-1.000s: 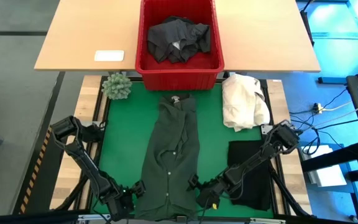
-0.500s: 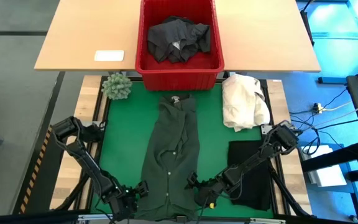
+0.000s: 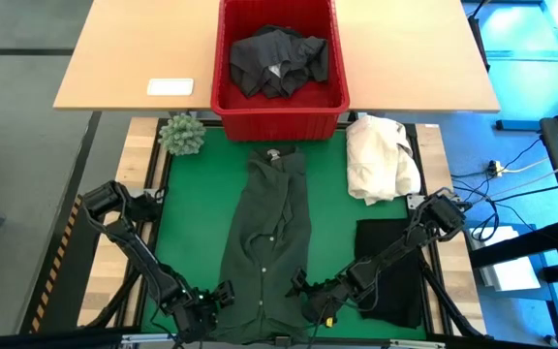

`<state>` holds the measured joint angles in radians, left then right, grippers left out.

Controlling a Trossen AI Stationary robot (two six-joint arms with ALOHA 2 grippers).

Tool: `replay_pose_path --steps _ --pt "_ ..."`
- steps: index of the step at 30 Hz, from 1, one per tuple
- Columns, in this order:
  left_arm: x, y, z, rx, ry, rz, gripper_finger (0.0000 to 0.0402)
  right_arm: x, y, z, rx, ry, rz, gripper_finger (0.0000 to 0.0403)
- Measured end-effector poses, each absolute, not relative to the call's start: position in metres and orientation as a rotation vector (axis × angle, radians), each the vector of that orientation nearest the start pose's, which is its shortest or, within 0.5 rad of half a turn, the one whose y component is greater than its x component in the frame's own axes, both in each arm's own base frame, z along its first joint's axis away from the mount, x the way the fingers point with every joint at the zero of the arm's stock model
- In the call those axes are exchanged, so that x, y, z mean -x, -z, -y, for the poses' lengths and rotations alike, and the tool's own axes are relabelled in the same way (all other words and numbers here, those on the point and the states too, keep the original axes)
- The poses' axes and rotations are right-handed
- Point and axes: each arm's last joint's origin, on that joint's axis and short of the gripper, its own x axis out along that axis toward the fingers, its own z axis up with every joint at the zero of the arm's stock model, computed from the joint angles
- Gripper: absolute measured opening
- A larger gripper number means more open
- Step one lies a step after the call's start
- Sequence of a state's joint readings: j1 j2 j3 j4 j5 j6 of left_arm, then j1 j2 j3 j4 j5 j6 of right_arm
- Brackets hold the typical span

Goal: Fold laundry
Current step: Fold the green polo shirt

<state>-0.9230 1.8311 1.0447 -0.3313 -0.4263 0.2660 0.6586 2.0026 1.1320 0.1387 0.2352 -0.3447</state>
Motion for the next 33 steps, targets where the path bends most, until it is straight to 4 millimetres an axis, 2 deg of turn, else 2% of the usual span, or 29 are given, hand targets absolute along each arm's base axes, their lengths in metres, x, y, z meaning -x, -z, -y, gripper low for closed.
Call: replay_pose_path --steps 7,13,18,21,25,33 --pt "-0.223 -0.144 0.267 -0.909 0.520 -0.805 0.0141 -0.325 -0.130 -0.243 0.646 -0.520 -0.594 0.0157" --pt "-0.223 -0.144 0.267 -0.796 0.441 -0.825 0.0020 -0.323 -0.129 -0.242 0.587 -0.501 -0.635 0.0018" --pt "-0.221 -0.146 0.268 -0.690 0.351 -0.823 0.0004 -0.323 -0.129 -0.241 0.524 -0.428 -0.655 0.0008" --pt "-0.216 -0.155 0.269 -0.653 0.310 -0.787 0.0002 -0.322 -0.133 -0.240 0.491 -0.407 -0.658 0.0005" --pt "-0.211 -0.173 0.269 -0.572 0.266 -0.732 0.0002 -0.320 -0.148 -0.238 0.424 -0.366 -0.644 0.0003" --pt "-0.203 -0.209 0.261 -0.485 0.134 -0.593 0.0001 -0.314 -0.189 -0.230 0.358 -0.257 -0.560 0.0002"
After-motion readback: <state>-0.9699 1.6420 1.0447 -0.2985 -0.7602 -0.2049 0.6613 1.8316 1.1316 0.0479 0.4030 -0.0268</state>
